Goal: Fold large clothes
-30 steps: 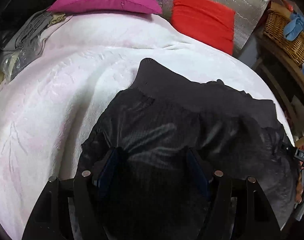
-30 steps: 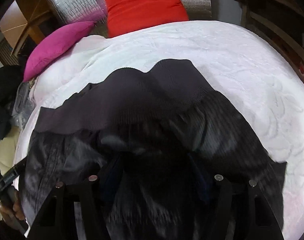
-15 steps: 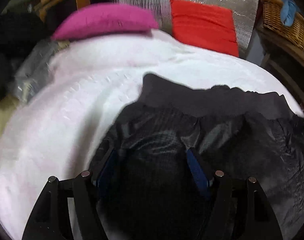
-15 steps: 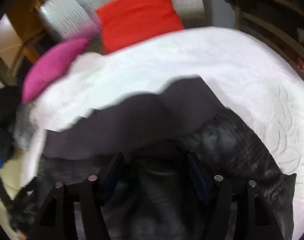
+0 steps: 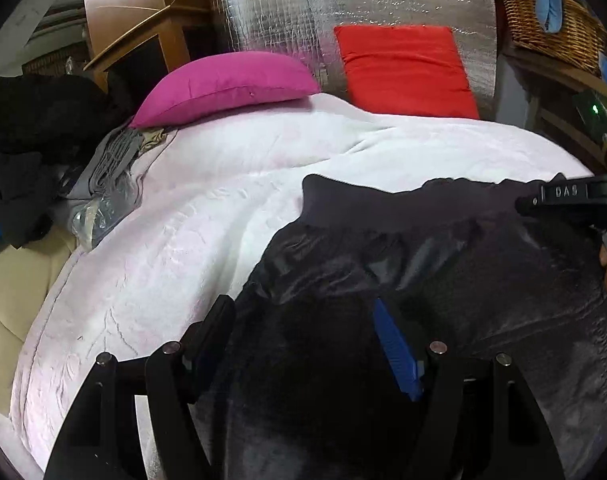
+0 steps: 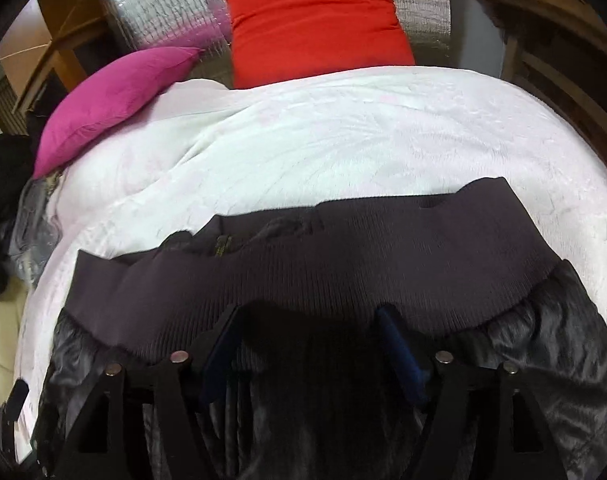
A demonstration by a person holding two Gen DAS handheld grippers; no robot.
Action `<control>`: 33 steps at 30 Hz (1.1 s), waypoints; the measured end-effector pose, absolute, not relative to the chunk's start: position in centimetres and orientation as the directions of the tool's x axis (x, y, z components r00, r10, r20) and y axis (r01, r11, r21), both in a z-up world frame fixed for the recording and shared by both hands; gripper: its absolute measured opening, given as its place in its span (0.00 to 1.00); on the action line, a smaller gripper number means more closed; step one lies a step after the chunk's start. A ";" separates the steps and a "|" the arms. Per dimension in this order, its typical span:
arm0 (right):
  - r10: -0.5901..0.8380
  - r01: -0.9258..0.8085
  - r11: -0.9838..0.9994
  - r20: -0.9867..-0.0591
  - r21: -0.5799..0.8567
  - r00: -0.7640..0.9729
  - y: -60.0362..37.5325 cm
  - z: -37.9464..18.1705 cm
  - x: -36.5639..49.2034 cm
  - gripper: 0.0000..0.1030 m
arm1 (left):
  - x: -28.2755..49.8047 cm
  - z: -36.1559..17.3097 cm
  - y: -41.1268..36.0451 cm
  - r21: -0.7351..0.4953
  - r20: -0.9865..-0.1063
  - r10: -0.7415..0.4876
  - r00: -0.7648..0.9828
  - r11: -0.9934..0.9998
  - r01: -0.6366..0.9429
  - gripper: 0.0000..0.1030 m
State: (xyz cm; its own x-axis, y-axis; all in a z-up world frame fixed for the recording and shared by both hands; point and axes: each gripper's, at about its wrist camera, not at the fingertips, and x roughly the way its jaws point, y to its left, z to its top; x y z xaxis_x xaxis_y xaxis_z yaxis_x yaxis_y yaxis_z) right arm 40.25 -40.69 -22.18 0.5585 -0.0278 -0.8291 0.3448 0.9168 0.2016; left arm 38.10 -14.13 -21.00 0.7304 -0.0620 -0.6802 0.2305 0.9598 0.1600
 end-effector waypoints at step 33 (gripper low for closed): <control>0.110 0.206 0.934 -0.786 0.291 0.608 -37.1 -19.1 23.6 0.60 | 36.5 -22.0 -8.5 0.034 -0.821 -0.074 0.567 0.984 0.177 0.83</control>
State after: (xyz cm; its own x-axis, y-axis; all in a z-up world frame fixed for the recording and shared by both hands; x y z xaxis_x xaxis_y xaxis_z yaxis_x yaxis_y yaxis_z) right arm 23.56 -37.13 -19.06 0.6083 0.1104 -0.7860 0.2063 0.9342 0.2909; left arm 36.47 -8.49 -21.97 0.5668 -0.0735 -0.8206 0.1773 0.9836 0.0343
